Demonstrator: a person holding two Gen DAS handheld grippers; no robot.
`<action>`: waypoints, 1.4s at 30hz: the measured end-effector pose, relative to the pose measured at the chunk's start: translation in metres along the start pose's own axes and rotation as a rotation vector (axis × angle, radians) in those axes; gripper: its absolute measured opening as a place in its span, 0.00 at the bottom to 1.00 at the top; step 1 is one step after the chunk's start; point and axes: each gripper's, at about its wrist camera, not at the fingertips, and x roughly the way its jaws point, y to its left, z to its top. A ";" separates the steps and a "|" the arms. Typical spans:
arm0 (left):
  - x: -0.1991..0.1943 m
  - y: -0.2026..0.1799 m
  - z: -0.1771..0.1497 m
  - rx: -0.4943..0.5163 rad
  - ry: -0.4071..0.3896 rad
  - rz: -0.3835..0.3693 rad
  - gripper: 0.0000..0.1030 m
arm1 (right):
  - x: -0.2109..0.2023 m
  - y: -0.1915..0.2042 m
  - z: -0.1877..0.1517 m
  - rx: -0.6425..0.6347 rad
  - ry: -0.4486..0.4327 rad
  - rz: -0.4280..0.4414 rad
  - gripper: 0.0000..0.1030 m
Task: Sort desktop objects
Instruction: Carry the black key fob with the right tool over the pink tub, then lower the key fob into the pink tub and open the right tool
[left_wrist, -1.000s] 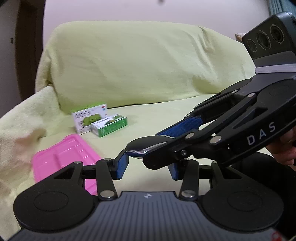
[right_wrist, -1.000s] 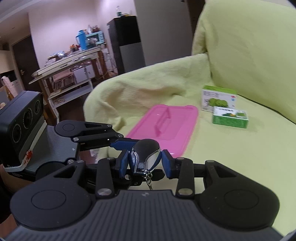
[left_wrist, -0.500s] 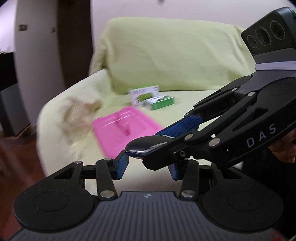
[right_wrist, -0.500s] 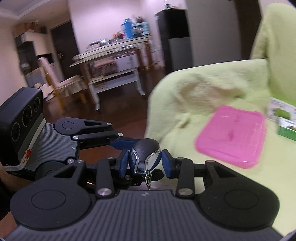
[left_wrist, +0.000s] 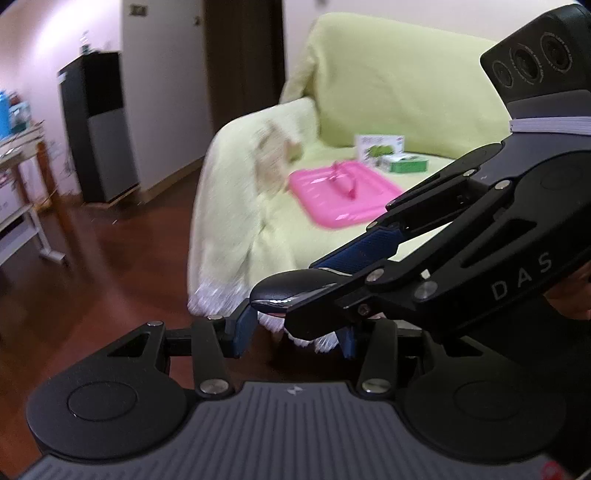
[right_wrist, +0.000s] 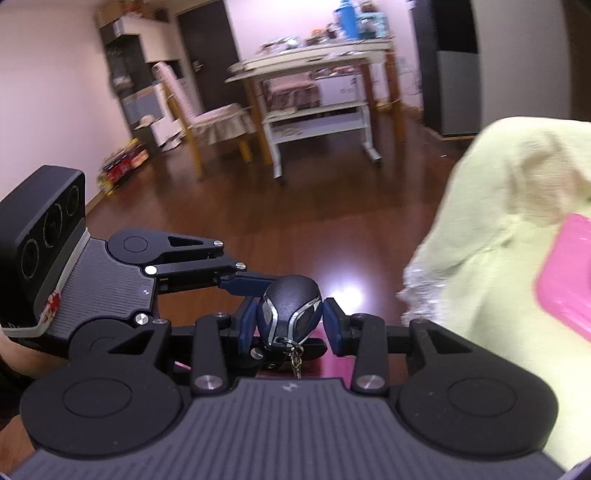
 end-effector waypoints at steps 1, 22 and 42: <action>-0.005 0.003 -0.007 -0.011 0.007 0.012 0.49 | 0.006 0.006 -0.001 -0.008 0.009 0.016 0.33; -0.017 0.040 -0.132 -0.206 0.197 0.109 0.49 | 0.112 0.063 -0.057 -0.138 0.239 0.203 0.33; 0.044 0.052 -0.154 -0.143 0.377 0.096 0.49 | 0.175 0.040 -0.072 -0.041 0.391 0.161 0.33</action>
